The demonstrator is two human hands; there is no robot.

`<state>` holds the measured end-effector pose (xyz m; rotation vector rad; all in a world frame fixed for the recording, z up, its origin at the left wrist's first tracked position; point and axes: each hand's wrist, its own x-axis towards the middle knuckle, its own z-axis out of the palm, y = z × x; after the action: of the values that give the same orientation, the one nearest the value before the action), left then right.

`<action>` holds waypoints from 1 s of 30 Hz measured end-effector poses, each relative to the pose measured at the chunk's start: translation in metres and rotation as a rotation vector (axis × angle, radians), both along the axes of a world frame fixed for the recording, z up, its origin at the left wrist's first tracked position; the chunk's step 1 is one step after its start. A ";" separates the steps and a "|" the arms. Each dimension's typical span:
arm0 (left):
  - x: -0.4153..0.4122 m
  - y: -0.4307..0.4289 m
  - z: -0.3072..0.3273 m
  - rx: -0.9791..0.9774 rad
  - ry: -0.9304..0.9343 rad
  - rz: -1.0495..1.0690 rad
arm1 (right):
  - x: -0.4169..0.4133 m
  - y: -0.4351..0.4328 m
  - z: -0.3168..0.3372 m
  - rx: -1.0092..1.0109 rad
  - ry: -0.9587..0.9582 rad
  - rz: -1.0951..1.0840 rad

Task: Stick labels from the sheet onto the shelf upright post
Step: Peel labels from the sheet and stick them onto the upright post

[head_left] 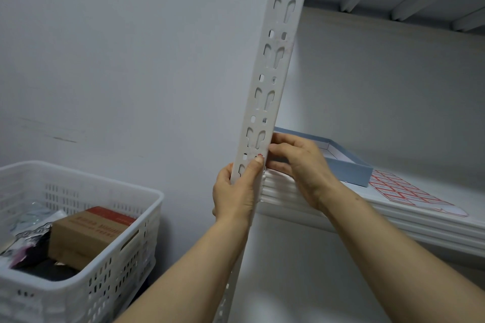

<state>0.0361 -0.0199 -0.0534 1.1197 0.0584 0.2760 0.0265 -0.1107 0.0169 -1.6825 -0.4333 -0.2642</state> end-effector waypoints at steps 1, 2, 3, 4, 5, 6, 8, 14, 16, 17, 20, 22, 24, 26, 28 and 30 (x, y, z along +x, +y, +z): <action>0.000 0.000 0.001 -0.003 0.007 -0.001 | 0.000 0.000 0.000 0.003 0.002 0.005; 0.000 0.000 0.001 -0.007 0.014 -0.004 | 0.000 -0.001 0.000 0.007 0.004 0.011; 0.001 -0.001 0.001 -0.011 0.016 -0.007 | 0.000 -0.001 0.000 0.009 0.005 0.014; 0.001 -0.001 0.001 -0.017 0.020 -0.010 | 0.000 -0.001 0.000 0.010 0.005 0.016; 0.001 -0.001 0.001 -0.022 0.023 -0.013 | 0.000 -0.001 0.000 0.008 0.004 0.018; 0.002 0.000 0.001 -0.026 0.023 -0.015 | 0.000 -0.001 0.000 0.007 0.003 0.019; 0.002 -0.001 0.001 -0.033 0.016 -0.017 | 0.001 -0.002 -0.001 0.006 0.003 0.018; 0.001 0.003 0.001 -0.052 -0.034 -0.072 | 0.001 -0.002 -0.001 0.008 0.001 0.022; 0.000 0.002 -0.002 -0.035 -0.065 -0.076 | 0.000 -0.003 -0.001 0.006 -0.003 0.025; -0.001 0.002 -0.003 -0.026 -0.084 -0.070 | 0.000 -0.003 0.000 0.004 -0.005 0.028; -0.002 0.001 -0.006 -0.024 -0.116 -0.054 | 0.000 -0.003 0.000 0.005 -0.011 0.040; -0.002 -0.001 -0.005 -0.003 -0.102 -0.035 | 0.000 -0.004 0.000 0.011 -0.012 0.046; -0.002 -0.003 -0.005 0.001 -0.101 -0.003 | 0.000 -0.004 -0.001 0.016 -0.012 0.052; 0.000 -0.005 -0.005 -0.007 -0.086 0.015 | 0.001 -0.003 -0.002 0.023 -0.013 0.052; -0.001 -0.006 -0.003 -0.022 -0.069 0.020 | 0.001 -0.003 -0.001 0.024 -0.015 0.049; -0.002 -0.006 -0.001 -0.050 -0.048 0.008 | 0.001 -0.004 -0.001 0.024 -0.018 0.047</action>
<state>0.0346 -0.0260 -0.0541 1.0627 0.0271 0.3071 0.0271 -0.1144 0.0159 -1.6456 -0.4814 -0.2492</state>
